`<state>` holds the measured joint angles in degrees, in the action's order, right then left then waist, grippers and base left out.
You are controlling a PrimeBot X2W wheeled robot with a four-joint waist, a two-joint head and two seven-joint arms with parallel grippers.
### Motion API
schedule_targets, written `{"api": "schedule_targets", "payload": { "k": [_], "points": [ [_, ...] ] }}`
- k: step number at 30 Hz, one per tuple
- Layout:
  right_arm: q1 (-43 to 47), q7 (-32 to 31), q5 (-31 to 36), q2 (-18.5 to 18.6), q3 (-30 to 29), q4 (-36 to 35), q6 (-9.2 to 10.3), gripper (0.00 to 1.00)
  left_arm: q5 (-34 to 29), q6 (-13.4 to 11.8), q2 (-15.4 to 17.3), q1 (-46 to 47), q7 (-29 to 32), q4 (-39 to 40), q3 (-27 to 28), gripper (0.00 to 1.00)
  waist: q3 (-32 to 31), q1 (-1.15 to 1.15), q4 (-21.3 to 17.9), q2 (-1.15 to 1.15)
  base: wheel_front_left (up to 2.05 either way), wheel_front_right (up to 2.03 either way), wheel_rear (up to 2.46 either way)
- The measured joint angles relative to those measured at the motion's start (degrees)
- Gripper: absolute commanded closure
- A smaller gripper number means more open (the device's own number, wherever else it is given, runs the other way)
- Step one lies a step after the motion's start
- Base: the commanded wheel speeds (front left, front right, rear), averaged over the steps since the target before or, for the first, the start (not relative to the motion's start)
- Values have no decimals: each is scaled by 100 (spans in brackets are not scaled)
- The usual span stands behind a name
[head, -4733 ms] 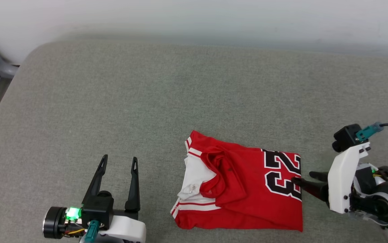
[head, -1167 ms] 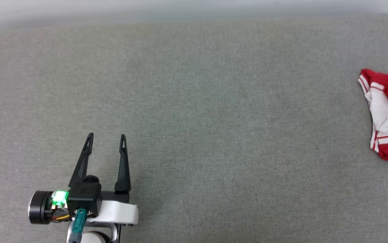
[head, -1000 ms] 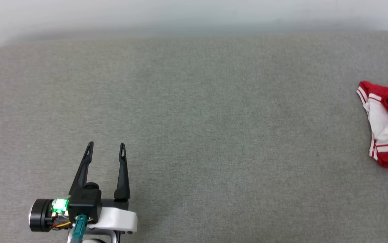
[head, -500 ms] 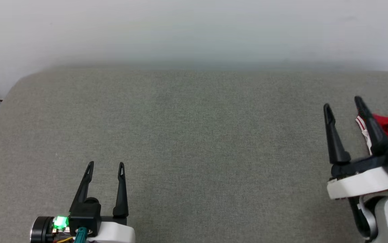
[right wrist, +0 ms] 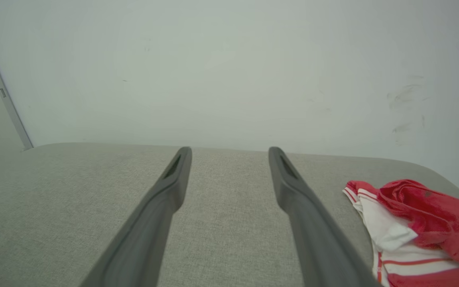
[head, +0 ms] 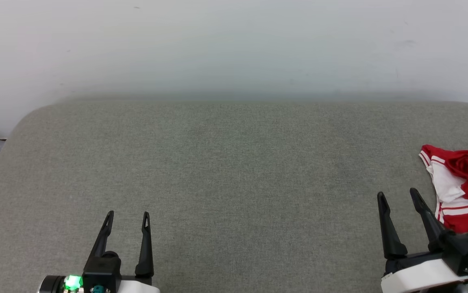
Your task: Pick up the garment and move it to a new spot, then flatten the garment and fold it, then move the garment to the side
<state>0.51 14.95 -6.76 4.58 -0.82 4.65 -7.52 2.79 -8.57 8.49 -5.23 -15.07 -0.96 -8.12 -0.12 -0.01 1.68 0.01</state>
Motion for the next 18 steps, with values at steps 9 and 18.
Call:
{"api": "schedule_targets", "payload": {
  "k": [9, 18],
  "points": [
    [595, 13, 172, -129, -229, -471, 1, 0, 37, 92, -5, -128, 0, -42, 49, 0, -138, 0, -33, 0, 0, 0, 0],
    [774, 13, 243, -153, -211, -624, 1, 0, 62, 202, -29, -227, 0, -48, 71, 0, -190, 1, -74, 0, 0, 0, 0]
  ]
}}
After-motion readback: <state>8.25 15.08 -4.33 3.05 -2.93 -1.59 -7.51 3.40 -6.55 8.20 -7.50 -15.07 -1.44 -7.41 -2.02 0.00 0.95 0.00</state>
